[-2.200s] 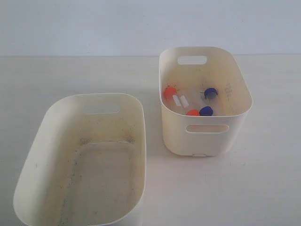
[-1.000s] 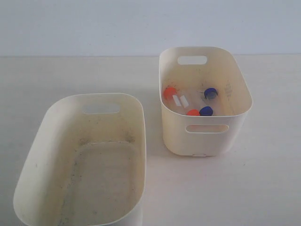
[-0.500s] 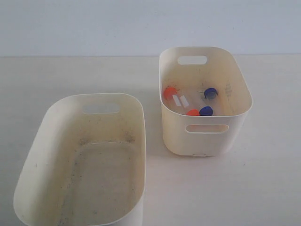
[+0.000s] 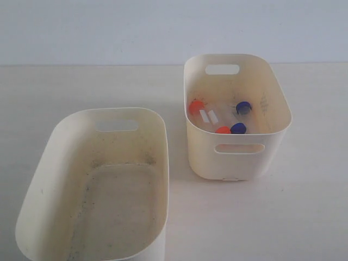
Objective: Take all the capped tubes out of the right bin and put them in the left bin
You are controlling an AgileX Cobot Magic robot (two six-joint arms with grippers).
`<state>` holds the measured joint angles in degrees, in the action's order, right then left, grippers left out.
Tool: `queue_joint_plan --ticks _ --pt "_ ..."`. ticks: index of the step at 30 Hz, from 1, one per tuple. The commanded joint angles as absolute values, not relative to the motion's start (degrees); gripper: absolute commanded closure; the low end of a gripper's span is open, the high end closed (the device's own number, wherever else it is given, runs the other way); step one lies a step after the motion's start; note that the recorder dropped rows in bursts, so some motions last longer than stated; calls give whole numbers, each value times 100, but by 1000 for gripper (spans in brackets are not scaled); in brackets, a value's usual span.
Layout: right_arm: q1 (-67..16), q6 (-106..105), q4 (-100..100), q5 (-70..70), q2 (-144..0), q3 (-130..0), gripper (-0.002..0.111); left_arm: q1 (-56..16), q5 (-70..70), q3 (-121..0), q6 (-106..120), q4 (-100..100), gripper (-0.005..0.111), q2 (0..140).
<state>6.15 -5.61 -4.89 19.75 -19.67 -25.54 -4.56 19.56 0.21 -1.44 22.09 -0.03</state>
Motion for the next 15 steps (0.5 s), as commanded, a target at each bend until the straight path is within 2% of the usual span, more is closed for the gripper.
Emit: queue_joint_plan --ticks 1,11,15 --pt "632 -617 -474 1706 -2307 -2611 107 -487 1926 0 -198 2193 102 0" --pt "632 -578 -550 965 -2361 -2611 107 -487 1926 0 -198 2193 102 0" --pt "632 -539 -607 1087 -2686 -2611 107 -487 1926 0 -198 2193 102 0"
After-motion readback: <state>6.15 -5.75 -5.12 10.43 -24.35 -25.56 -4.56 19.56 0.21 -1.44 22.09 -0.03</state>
